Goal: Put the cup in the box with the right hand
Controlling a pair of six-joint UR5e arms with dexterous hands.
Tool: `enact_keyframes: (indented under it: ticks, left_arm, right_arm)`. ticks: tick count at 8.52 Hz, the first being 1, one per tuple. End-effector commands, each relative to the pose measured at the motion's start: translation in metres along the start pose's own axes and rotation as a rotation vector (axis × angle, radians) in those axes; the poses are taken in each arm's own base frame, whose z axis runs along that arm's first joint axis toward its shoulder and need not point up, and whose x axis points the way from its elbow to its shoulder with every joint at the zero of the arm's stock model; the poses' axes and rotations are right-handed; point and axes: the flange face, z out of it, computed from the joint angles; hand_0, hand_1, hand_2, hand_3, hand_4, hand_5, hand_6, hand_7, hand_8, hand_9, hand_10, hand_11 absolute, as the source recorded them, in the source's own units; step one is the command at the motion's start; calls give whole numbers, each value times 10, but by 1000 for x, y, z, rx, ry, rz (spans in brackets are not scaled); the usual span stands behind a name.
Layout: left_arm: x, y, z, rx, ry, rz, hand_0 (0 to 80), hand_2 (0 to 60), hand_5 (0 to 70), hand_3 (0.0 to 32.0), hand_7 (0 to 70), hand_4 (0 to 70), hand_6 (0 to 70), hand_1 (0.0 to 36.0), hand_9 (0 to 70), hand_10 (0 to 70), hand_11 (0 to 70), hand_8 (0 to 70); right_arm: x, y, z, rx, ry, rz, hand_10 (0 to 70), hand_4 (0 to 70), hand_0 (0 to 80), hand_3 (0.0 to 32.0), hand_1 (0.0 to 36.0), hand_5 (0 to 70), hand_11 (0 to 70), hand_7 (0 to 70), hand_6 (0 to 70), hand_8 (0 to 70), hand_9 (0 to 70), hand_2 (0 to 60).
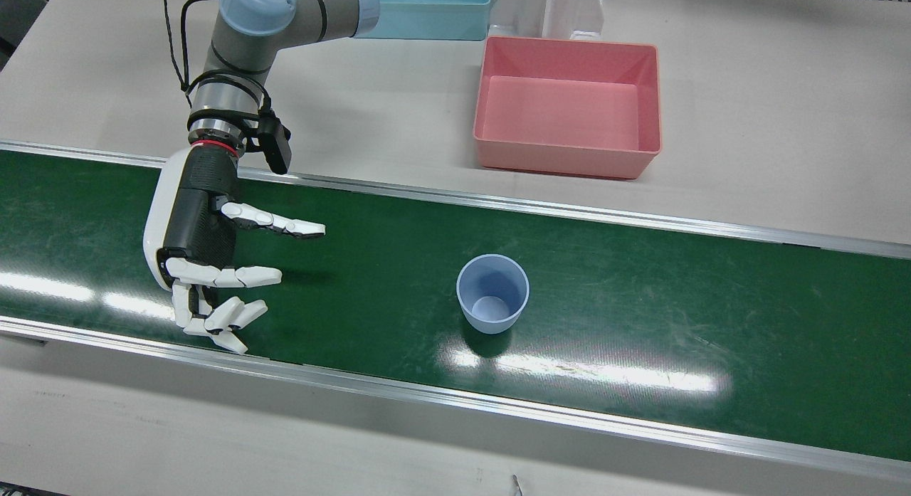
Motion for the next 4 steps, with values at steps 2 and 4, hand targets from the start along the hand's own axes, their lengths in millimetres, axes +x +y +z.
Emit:
enact_keyframes:
  ticks: [2,4]
  left_arm:
    - [-1,-1,1,0,-2,1,0,0,0,0,0,0,0,0,0,0,0,0]
    - [0,-2,1,0,-1,-1,0,0,0,0,0,0,0,0,0,0,0,0]
  right_arm:
    - [-102,-61,-67,58,-69,20,203,432,800,0,360,174,324,700,215,381,513,12]
    - [-155,-56,-59,20,-95,3,196,359,800,8,360,188,319,700,202,382,503,199]
